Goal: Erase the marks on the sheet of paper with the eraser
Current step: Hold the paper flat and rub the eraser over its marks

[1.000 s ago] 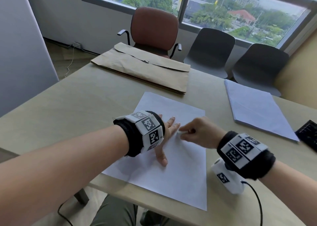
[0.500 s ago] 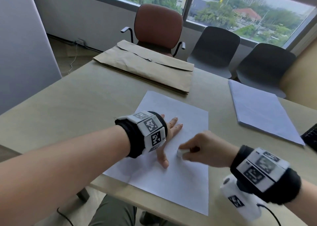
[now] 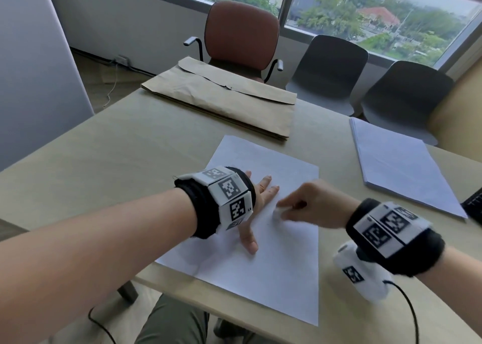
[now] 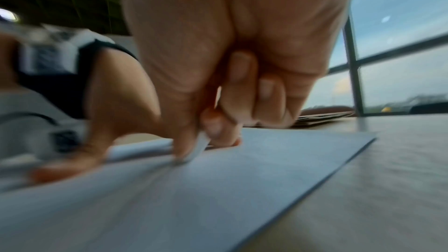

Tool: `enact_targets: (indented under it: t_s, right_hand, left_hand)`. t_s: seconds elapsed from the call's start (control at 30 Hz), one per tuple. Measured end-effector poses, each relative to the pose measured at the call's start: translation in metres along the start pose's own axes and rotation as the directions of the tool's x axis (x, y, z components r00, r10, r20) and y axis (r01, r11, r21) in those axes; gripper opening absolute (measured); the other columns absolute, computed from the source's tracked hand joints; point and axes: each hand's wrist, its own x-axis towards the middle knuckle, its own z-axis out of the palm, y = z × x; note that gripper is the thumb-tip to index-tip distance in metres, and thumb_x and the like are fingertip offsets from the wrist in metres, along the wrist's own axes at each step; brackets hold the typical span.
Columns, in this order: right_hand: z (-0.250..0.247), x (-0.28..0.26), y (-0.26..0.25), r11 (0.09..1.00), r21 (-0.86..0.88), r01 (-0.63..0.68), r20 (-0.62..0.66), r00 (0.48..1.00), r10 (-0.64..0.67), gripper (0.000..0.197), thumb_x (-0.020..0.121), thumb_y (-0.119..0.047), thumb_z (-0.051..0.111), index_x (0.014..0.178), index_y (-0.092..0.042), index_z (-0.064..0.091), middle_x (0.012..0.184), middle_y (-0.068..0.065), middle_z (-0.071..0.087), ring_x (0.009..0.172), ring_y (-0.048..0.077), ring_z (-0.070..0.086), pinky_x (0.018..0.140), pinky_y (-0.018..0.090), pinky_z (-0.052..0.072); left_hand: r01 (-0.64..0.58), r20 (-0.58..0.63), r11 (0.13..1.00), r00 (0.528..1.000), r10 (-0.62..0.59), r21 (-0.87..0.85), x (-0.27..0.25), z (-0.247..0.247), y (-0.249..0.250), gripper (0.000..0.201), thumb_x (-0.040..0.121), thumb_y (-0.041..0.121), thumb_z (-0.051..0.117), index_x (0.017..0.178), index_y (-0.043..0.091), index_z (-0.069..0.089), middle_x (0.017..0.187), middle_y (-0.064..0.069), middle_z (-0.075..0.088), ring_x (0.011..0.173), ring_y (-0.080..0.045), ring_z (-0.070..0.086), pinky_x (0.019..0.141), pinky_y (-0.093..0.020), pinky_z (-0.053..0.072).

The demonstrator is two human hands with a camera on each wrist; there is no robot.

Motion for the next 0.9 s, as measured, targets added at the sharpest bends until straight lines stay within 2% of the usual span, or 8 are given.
enact_targets:
  t_s: [0.1,0.23,0.3,0.4,0.5,0.63,0.8,0.9]
  right_hand:
    - [0.004,0.004,0.006,1.000,0.009,-0.011,-0.111,0.994,0.012,0.025,0.084,-0.020,0.063,0.107,-0.016,0.071,0.066,0.001,0.060,0.053,0.006,0.042,0.058,0.008,0.035]
    - [0.011,-0.021,0.000,0.993,0.077,0.088,0.122,0.988,-0.097,0.020,0.083,-0.020,0.062,0.097,-0.011,0.072,0.072,0.016,0.059,0.060,0.003,0.036,0.061,0.013,0.036]
    - [0.005,-0.016,-0.001,0.996,0.068,0.062,0.156,0.985,-0.072,0.020,0.084,-0.024,0.062,0.098,-0.016,0.073,0.066,0.010,0.056,0.056,0.002,0.037,0.059,0.011,0.036]
    - [-0.002,0.004,0.007,0.998,0.048,-0.041,0.007,0.999,0.041,0.025,0.083,-0.026,0.065,0.106,-0.019,0.071,0.062,-0.005,0.055,0.046,-0.004,0.045,0.054,0.005,0.035]
    - [0.003,0.002,0.010,0.995,0.078,-0.057,-0.019,0.998,0.058,0.026,0.082,-0.026,0.065,0.106,-0.020,0.071,0.065,-0.004,0.057,0.045,-0.005,0.044,0.054,0.006,0.036]
    - [0.006,-0.017,0.007,0.994,0.110,0.008,0.171,0.985,-0.027,0.022,0.082,-0.025,0.066,0.103,-0.022,0.073,0.070,0.010,0.060,0.057,0.000,0.039,0.061,0.015,0.039]
    - [0.001,0.006,0.012,0.996,0.068,-0.058,-0.075,0.995,0.063,0.023,0.082,-0.024,0.066,0.102,-0.015,0.073,0.059,-0.005,0.053,0.048,-0.003,0.046,0.054,0.005,0.035]
    - [0.007,-0.008,0.010,0.997,0.070,-0.019,0.015,1.000,0.018,0.021,0.082,-0.020,0.065,0.101,-0.017,0.073,0.062,-0.002,0.061,0.052,-0.003,0.045,0.059,0.007,0.039]
  left_hand:
    - [-0.002,-0.016,1.000,1.000,0.002,0.001,-0.001,0.000,0.001,0.130,0.067,0.061,0.071,0.145,0.025,-0.028,0.155,0.002,-0.029,0.143,-0.037,-0.017,0.115,-0.054,0.002]
    - [-0.008,0.002,1.000,1.000,0.008,-0.004,-0.002,0.000,-0.001,0.130,0.067,0.063,0.070,0.144,0.027,-0.029,0.154,0.005,-0.030,0.143,-0.035,-0.018,0.114,-0.056,0.005]
    - [-0.009,-0.003,1.000,1.000,0.009,0.003,-0.001,0.000,-0.002,0.131,0.066,0.064,0.070,0.144,0.027,-0.029,0.154,0.005,-0.030,0.144,-0.035,-0.018,0.114,-0.056,0.005]
    - [-0.004,-0.022,1.000,1.000,0.004,0.006,0.000,0.001,-0.001,0.131,0.066,0.063,0.071,0.144,0.026,-0.028,0.155,0.003,-0.028,0.144,-0.037,-0.015,0.115,-0.054,0.002]
    - [-0.003,-0.024,1.000,1.000,0.003,-0.002,0.000,0.001,0.000,0.131,0.066,0.062,0.071,0.145,0.026,-0.028,0.155,0.003,-0.029,0.144,-0.037,-0.016,0.115,-0.054,0.002]
    - [-0.015,-0.005,1.000,1.000,0.015,-0.004,0.001,0.001,-0.001,0.132,0.066,0.063,0.071,0.144,0.027,-0.029,0.154,0.005,-0.030,0.144,-0.035,-0.017,0.114,-0.055,0.003]
    - [-0.014,-0.022,1.000,1.000,0.014,-0.001,-0.003,0.000,0.000,0.131,0.067,0.062,0.071,0.145,0.025,-0.028,0.155,0.003,-0.028,0.144,-0.036,-0.017,0.115,-0.054,0.001]
    - [-0.013,-0.011,1.000,1.000,0.013,-0.008,-0.002,0.000,-0.001,0.130,0.067,0.063,0.070,0.144,0.027,-0.028,0.154,0.004,-0.029,0.144,-0.035,-0.017,0.115,-0.055,0.002]
